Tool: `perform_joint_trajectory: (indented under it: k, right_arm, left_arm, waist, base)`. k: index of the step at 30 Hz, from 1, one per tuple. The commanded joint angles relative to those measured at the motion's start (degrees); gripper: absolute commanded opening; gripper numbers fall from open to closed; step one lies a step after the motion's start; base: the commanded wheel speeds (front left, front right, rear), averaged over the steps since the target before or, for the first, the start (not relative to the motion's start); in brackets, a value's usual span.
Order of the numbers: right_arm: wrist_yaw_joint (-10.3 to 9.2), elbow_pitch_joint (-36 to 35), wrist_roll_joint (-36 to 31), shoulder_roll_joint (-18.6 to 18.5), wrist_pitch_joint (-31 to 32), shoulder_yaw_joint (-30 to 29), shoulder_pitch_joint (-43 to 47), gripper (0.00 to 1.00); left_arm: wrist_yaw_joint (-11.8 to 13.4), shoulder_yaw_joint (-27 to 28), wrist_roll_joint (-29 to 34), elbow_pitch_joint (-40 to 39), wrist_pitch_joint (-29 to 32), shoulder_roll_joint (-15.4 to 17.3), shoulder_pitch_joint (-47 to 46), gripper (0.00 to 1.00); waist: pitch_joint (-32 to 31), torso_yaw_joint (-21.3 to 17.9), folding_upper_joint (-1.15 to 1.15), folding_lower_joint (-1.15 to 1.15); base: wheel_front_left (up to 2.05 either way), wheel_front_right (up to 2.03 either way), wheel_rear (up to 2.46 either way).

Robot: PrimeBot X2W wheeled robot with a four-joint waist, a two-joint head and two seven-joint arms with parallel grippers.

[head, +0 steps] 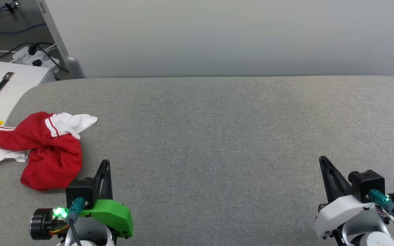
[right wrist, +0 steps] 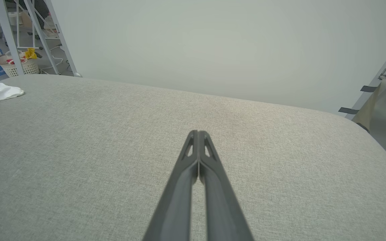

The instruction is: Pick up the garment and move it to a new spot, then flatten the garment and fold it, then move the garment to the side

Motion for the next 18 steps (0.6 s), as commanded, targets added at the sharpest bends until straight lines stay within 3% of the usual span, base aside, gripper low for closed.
perform_joint_trajectory:
  k: [1,18]
  right_arm:
    - [-0.04,-0.3,-0.6,0.0,0.2,-0.1,-0.9,0.00]
    - [-0.04,-0.3,-0.6,0.0,0.2,-0.1,-0.9,0.00]
  left_arm:
    - [0.2,0.1,0.5,-0.1,0.0,-0.3,-1.0,0.00]
    - [0.2,0.1,0.5,-0.1,0.0,-0.3,-1.0,0.00]
  waist:
    - [0.0,0.0,0.00,0.00]
    - [0.0,0.0,0.00,0.00]
  base:
    - [0.00,0.00,0.00]
    - [0.00,0.00,0.00]
